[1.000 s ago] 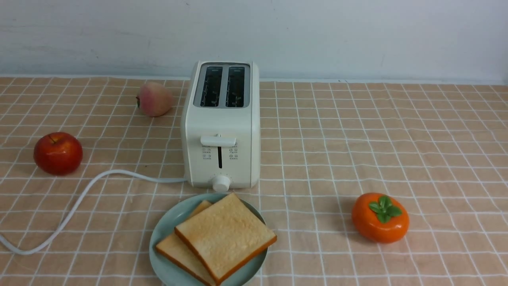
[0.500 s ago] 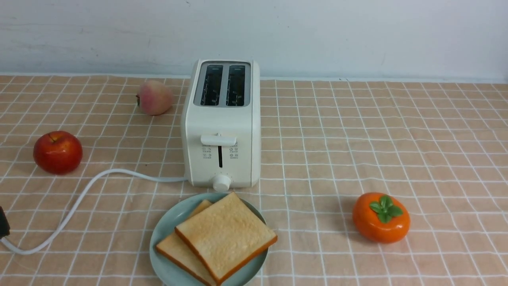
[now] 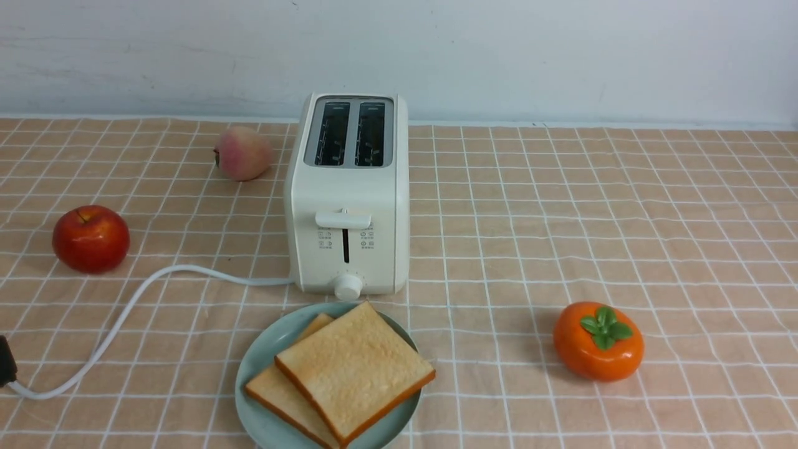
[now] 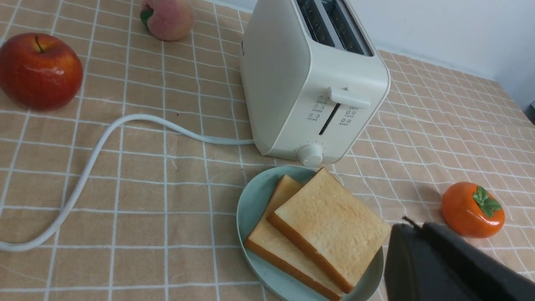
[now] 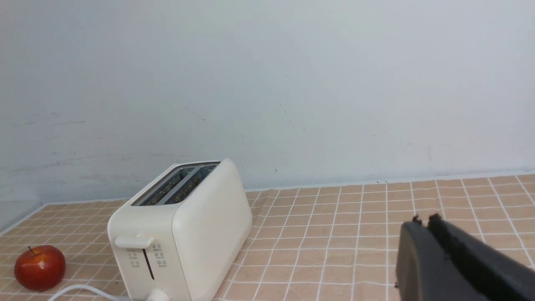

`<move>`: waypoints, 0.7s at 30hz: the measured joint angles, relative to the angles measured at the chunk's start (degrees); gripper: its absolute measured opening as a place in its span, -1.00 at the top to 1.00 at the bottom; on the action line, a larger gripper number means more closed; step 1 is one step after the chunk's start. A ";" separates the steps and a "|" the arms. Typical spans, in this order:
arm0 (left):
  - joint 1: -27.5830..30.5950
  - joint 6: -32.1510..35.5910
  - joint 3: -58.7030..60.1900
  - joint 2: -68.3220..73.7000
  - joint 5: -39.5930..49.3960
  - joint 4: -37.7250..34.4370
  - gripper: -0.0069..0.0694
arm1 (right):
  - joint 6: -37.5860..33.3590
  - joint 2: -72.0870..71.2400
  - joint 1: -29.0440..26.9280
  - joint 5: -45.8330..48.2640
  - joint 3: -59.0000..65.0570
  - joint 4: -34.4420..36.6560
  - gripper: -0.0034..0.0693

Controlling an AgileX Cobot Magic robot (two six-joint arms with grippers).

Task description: Take toasted bread from bread machine on light coffee tablecloth place on plate.

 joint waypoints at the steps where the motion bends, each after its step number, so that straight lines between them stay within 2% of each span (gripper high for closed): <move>1: 0.00 0.29 0.26 -0.07 -0.14 0.50 0.82 | 0.00 0.00 0.00 0.00 0.00 0.01 0.83; 5: 0.00 1.51 3.93 -2.15 -4.61 3.07 0.81 | 0.00 0.00 0.00 -0.05 0.00 0.01 0.81; 12: 0.61 2.70 19.95 -11.67 -20.51 8.19 0.80 | 0.00 0.00 0.00 -0.05 0.00 0.01 0.79; 15: 4.79 2.70 29.08 -16.66 -27.64 8.77 0.79 | 0.05 0.00 0.00 -0.05 0.00 0.01 0.79; 18: 7.58 2.70 32.99 -19.37 -29.54 8.34 0.78 | 0.05 0.00 0.00 -0.05 0.00 0.01 0.79; 21: 9.87 2.70 35.67 -20.59 -27.53 7.90 0.77 | 0.05 0.00 0.00 -0.05 0.00 0.01 0.77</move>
